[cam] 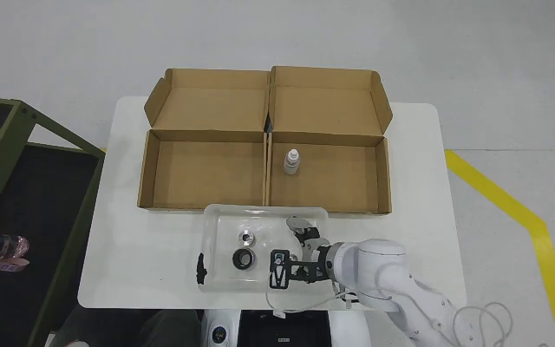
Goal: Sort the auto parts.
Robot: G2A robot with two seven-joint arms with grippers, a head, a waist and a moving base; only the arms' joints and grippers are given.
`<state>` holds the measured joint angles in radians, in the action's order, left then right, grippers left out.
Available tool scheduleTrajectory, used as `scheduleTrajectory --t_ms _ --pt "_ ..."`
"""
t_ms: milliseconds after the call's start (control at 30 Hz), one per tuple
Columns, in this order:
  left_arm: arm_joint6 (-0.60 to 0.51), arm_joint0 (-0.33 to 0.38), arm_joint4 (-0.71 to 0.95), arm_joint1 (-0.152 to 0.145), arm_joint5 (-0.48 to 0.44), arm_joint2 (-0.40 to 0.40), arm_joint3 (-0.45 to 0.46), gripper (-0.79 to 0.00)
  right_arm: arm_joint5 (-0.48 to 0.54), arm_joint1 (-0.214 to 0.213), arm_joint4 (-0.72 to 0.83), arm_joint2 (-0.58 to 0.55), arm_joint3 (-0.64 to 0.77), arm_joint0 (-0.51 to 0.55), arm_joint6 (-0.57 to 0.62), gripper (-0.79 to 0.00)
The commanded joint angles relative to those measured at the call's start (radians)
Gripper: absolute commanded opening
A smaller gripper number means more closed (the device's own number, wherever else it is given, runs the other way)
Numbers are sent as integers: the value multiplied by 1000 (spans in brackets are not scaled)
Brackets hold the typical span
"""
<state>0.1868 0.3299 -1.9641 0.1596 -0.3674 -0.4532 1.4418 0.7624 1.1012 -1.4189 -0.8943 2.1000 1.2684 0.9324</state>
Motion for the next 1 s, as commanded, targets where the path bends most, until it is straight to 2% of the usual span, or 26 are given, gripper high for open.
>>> scheduleTrajectory --t_ms 0,400,467,500,533,667,733,833,900,967 --pt "0 0 0 0 0 0 0 0 -3 1 -7 10 -9 -5 13 0" --pt "0 0 0 0 0 0 0 0 5 10 -1 77 -55 -42 83 0" --pt "0 0 0 0 0 0 0 0 6 12 1 86 -63 -51 99 -25" --pt "0 0 0 0 0 0 0 0 5 13 -1 90 -65 -55 105 -43" --pt "0 0 0 0 0 0 0 0 2 14 -2 94 -67 -59 110 -95" --pt "0 0 0 0 0 0 0 0 -2 17 -7 108 -82 -69 120 -169" --pt "0 0 0 0 0 0 0 0 -5 18 -8 113 -88 -72 122 -237" --pt "0 0 0 0 0 0 0 0 -2 19 -7 122 -94 -76 127 -388" --pt "0 0 0 0 0 0 0 0 -2 19 -5 128 -98 -78 127 -425" --pt "0 0 0 0 0 0 0 0 -1 19 -6 136 -101 -82 126 -511"
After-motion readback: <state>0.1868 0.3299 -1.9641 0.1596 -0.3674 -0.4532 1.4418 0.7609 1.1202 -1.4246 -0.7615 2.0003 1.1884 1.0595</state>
